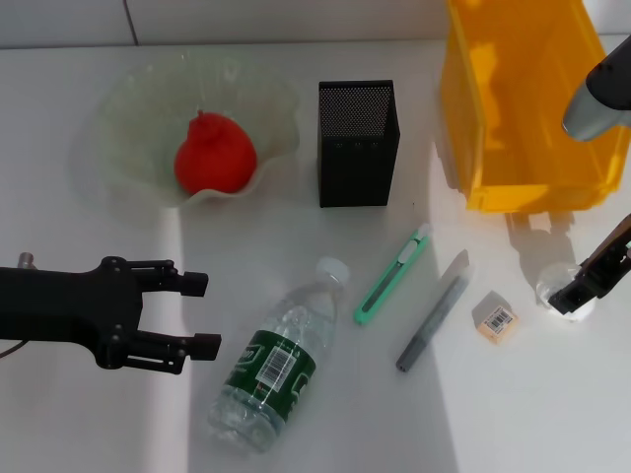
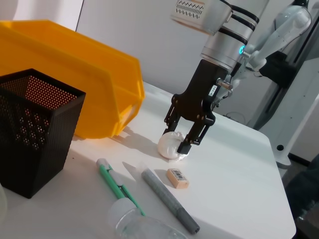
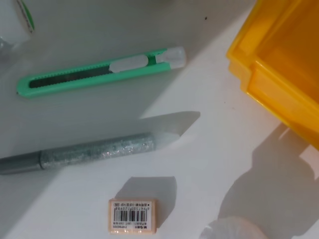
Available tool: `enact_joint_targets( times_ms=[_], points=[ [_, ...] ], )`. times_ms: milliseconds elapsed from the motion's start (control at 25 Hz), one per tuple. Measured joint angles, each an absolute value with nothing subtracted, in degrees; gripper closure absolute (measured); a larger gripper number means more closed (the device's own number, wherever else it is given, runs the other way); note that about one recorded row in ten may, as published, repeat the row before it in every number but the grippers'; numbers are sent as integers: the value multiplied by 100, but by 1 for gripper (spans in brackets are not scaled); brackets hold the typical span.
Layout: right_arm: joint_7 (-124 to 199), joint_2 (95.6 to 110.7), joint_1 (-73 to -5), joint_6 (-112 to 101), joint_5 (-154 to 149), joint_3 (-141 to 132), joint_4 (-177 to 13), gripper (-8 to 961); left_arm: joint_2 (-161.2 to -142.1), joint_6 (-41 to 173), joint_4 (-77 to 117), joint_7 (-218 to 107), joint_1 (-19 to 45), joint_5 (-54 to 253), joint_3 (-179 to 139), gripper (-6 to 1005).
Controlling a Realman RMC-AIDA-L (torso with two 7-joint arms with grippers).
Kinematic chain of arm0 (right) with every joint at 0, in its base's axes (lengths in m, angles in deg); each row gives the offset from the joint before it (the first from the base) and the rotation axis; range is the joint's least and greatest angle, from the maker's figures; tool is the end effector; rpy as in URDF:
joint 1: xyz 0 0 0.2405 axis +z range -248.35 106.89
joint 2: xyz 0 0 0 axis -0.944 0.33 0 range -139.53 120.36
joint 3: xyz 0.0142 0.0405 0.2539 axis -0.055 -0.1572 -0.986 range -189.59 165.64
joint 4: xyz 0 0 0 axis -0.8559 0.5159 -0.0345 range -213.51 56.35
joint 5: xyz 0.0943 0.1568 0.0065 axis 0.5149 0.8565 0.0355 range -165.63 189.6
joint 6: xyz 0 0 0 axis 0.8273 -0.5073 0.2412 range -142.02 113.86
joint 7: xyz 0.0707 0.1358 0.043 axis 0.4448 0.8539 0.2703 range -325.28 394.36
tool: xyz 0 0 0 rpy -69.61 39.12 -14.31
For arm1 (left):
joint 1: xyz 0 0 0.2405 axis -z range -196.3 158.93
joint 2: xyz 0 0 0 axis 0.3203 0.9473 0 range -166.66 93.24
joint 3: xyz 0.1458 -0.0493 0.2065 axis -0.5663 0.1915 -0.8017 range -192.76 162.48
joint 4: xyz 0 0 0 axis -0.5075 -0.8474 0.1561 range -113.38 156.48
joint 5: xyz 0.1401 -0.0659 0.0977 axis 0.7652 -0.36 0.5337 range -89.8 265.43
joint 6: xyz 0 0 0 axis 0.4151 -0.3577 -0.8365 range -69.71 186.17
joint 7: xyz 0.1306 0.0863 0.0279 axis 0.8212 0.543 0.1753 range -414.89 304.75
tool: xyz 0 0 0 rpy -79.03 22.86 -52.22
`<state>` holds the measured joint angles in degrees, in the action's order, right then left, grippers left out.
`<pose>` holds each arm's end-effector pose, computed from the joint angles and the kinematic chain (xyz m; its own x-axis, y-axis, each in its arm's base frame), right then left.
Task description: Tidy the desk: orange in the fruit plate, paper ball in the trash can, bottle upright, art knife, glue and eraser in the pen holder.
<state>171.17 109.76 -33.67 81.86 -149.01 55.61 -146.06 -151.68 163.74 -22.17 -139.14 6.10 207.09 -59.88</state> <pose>0.2498 0.3251 0.0060 0.6001 -0.7102 0.3681 -0.5601 -0.7016 -0.4404 -0.2613 0.2585 0.0094 0.8357 0.4164 0.3582 0.4182 -0.9051 0.0764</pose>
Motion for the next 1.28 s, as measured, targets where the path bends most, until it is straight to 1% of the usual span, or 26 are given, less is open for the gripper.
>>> enact_joint_targets(
  times_ms=[80,320,480,600,800,1080,1280],
  points=[
    [17116,10978,-3368,8214,-14867,5572,-14665,358,-15165,16374,-2213,-13913,601,20708,-5987,155],
    [17023,10938,-3621,8441,-14083,5208,-15559,402,-15148,16375,-2211,-13932,595,20707,-5989,156],
    [16854,10904,-3734,8517,-13191,4190,-16284,403,-15148,16382,-2212,-13937,593,20707,-5988,157],
    [16810,10904,-3744,8131,-12877,3746,-16450,403,-15154,16382,-2213,-13935,599,20707,-5988,158],
    [16810,10932,-3737,7193,-12839,3647,-16186,404,-15158,16389,-2213,-13941,604,20708,-5988,159],
    [16822,10943,-3744,6779,-12507,3695,-15878,405,-15152,16393,-2213,-13957,597,20708,-5987,160],
    [16814,10942,-3798,6754,-12432,3659,-15865,313,-15150,16386,-2213,-13958,602,20708,-5988,161]
  ],
)
